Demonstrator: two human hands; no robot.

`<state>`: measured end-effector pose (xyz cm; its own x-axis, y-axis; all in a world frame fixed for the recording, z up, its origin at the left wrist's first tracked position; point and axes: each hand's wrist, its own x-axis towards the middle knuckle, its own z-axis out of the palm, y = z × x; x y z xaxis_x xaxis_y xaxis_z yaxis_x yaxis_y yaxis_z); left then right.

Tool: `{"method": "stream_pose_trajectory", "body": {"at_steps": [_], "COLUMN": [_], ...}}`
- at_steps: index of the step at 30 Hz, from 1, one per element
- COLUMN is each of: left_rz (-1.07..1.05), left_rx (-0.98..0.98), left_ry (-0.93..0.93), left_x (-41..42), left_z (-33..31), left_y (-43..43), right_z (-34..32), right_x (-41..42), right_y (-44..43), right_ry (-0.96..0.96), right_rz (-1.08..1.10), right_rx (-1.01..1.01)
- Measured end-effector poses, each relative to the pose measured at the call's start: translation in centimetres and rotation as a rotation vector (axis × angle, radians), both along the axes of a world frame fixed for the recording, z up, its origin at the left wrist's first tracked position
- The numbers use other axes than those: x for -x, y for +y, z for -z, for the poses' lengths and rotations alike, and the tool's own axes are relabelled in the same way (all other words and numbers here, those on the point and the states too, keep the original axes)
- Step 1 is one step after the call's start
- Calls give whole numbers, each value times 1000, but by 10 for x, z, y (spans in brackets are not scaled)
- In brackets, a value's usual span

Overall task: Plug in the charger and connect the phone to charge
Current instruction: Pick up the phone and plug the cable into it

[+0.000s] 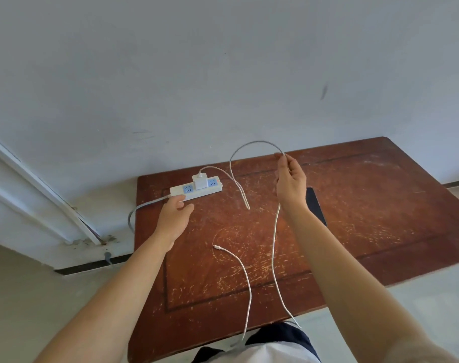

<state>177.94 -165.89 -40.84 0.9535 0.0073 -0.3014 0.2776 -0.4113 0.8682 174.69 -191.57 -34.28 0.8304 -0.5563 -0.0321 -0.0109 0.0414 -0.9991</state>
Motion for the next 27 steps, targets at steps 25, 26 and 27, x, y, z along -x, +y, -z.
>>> {"method": "stream_pose_trajectory", "body": {"at_steps": [25,26,27], "left_rz": [50,-54,-141], "left_rx": [-69,121,307], "left_ry": [282,357,410], "left_x": [157,157,157], "left_z": [111,105,96], "left_y": [-76,-81,-87], "right_z": [164,166,168], "right_x": [174,180,186], "right_y": [-71,-75,-79], "right_ry": [876,902,894], "right_rz": [-428,-450,-457], "right_rx": [643,708,736]}}
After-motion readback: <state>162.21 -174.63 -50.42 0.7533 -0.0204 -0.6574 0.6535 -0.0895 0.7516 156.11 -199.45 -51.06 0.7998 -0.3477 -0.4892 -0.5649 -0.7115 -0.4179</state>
